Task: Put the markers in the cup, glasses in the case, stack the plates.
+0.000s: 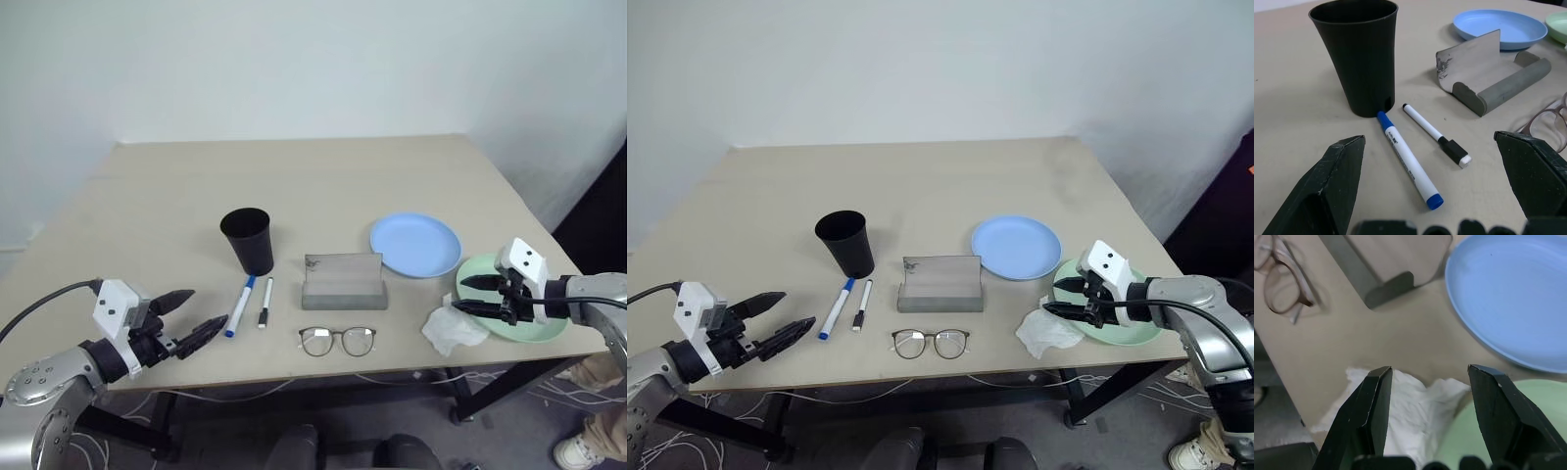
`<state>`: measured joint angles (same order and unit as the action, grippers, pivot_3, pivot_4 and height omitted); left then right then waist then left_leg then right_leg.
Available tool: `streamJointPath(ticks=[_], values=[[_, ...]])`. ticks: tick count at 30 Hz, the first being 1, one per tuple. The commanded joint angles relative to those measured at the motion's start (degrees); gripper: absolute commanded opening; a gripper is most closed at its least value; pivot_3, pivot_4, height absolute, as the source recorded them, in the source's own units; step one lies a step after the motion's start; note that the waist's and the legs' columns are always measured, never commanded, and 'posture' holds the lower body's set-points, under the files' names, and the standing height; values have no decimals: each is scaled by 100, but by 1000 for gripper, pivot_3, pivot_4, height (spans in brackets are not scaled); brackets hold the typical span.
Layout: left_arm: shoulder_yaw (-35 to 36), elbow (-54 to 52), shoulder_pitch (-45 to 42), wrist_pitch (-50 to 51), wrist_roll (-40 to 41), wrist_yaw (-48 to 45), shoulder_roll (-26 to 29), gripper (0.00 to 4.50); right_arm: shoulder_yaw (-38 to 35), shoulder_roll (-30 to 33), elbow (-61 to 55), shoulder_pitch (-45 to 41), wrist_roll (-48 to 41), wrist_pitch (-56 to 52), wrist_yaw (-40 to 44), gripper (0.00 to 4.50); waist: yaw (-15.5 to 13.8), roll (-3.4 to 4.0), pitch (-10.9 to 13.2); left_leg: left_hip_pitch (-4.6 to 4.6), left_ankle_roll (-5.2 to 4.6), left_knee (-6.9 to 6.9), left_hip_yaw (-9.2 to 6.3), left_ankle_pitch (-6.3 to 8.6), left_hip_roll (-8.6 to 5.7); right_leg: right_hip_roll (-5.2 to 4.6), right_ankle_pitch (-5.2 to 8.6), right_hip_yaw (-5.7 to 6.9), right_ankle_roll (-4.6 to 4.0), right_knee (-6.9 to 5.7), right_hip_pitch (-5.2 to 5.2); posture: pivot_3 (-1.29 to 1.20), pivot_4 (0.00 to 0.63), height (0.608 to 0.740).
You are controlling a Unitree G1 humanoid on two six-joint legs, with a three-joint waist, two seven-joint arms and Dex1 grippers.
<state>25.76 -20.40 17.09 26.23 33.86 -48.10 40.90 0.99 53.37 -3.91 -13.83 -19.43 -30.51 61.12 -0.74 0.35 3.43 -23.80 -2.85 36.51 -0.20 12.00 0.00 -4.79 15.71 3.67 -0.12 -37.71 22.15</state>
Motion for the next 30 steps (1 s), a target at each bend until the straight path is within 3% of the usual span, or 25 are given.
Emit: streamJointPath(ticks=[1,17,20,26,30], values=[[131,-193,3,-94,-7,70,-17,4500,-4,100,180,-182,240,156,-8,2654,0,0,0,0,0,0,1,0,0,0,0,-1,0,0,1,0,0,740],[126,-260,96,-67,3,188,-43,4500,546,-357,539,-486,798,-290,-477,2654,1,-1,-1,0,-1,1,6,-1,0,2,-1,-1,1,-4,3,0,0,740],[139,-283,134,-66,14,216,-59,4500,650,-444,676,-551,943,-300,-580,2071,0,-3,-2,0,-1,1,6,-1,0,4,-1,-1,1,-4,2,0,0,740],[159,-343,197,-58,33,271,-94,4500,777,-530,931,-687,1177,-297,-689,19,2,-3,-3,2,-3,11,6,-2,0,6,-6,-1,6,-6,-4,0,0,740],[166,-371,226,-49,43,299,-113,4500,846,-569,1020,-842,1225,-323,-675,19,0,-5,-3,4,-6,17,9,-4,-1,0,-14,0,6,-5,-6,0,0,740]])
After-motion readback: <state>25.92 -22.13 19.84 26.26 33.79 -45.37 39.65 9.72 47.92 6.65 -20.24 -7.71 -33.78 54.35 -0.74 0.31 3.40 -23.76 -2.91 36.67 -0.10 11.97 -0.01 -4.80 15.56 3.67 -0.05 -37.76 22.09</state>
